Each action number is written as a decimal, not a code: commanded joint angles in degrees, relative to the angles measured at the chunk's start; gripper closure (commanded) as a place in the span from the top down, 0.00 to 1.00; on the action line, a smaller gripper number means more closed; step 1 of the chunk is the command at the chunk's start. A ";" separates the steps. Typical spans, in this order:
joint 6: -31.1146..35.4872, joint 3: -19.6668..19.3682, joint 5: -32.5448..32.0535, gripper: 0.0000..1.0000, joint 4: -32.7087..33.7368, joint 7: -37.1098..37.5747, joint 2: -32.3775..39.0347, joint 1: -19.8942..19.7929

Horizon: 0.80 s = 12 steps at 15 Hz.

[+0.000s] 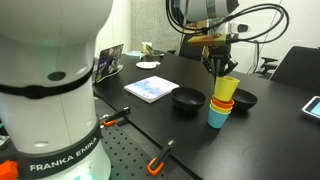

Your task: Stack the cups together

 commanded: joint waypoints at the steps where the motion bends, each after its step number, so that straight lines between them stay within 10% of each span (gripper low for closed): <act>1: 3.06 1.35 1.65 0.09 -1.69 -2.39 -1.49 -1.44; 2: 3.24 1.42 2.10 0.33 -1.78 -2.65 -1.56 -1.51; 12: 1.73 0.98 -1.80 0.96 -1.65 0.29 -4.64 -2.47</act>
